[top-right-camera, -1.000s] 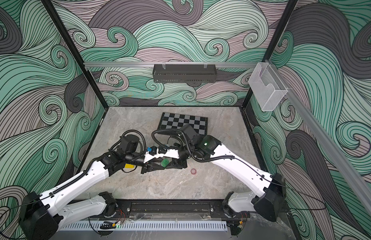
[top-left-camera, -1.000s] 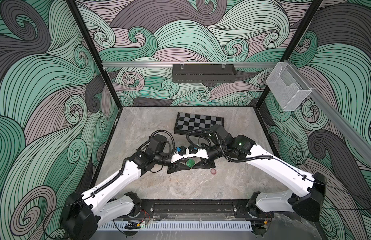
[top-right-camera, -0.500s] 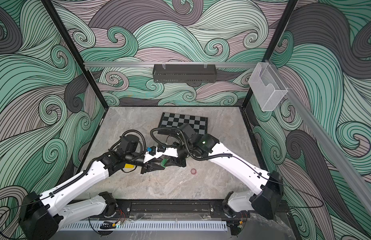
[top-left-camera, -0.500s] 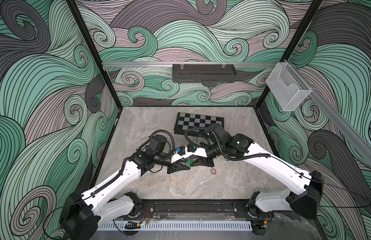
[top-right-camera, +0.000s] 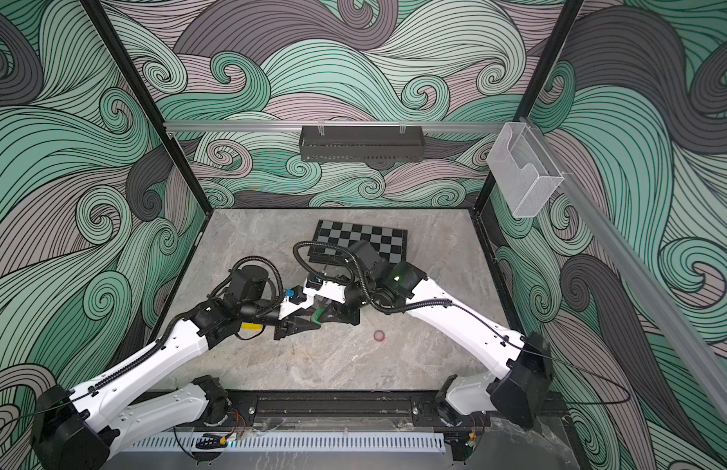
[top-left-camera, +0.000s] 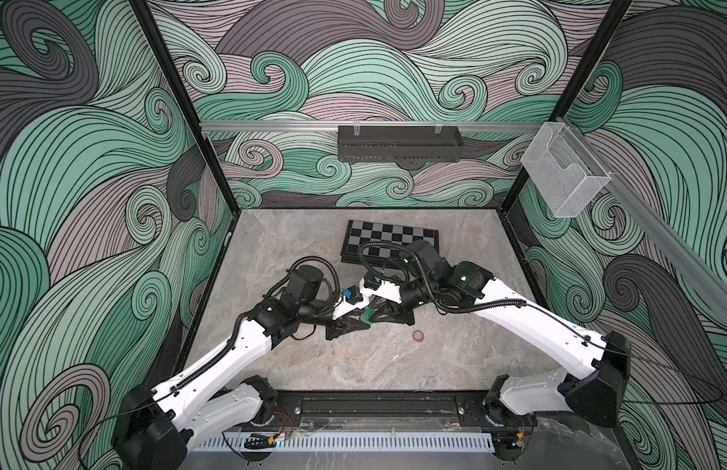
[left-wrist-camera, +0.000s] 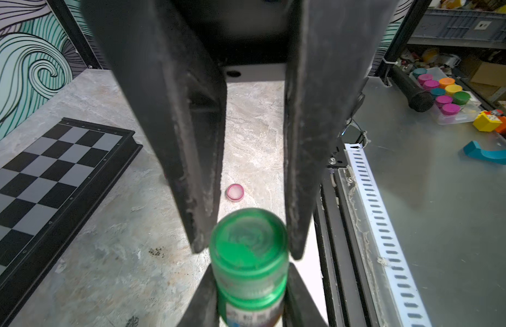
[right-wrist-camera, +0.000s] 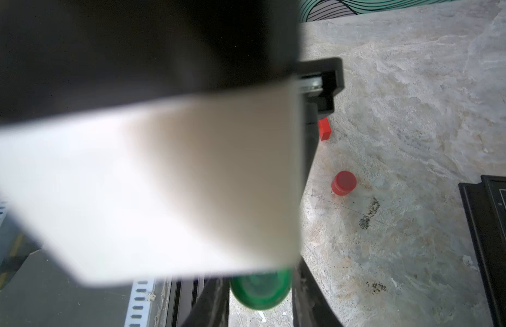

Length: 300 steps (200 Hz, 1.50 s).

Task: Close the paint jar lid
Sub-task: Screw the lid onto the paint jar.

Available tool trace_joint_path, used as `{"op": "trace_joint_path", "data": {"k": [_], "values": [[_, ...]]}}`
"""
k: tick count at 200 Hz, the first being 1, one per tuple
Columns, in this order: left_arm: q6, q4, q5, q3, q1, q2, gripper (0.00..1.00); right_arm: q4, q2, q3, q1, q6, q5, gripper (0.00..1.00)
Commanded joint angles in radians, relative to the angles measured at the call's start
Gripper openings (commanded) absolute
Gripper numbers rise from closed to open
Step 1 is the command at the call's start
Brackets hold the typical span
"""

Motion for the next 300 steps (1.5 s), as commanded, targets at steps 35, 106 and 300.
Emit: {"op": "trace_joint_path", "data": {"k": [35,106,300], "values": [[-0.008,0.141,-0.028,0.004,0.001,-0.052,0.11,0.18,0.017,-0.052,0.008,0.323,0.117,0.2],[-0.019,0.175,-0.066,-0.009,0.002,-0.062,0.11,0.184,0.022,-0.081,0.105,0.652,0.323,0.23],[-0.016,0.19,-0.105,-0.023,0.002,-0.077,0.11,0.239,-0.013,-0.111,0.23,1.24,0.47,0.42]]}}
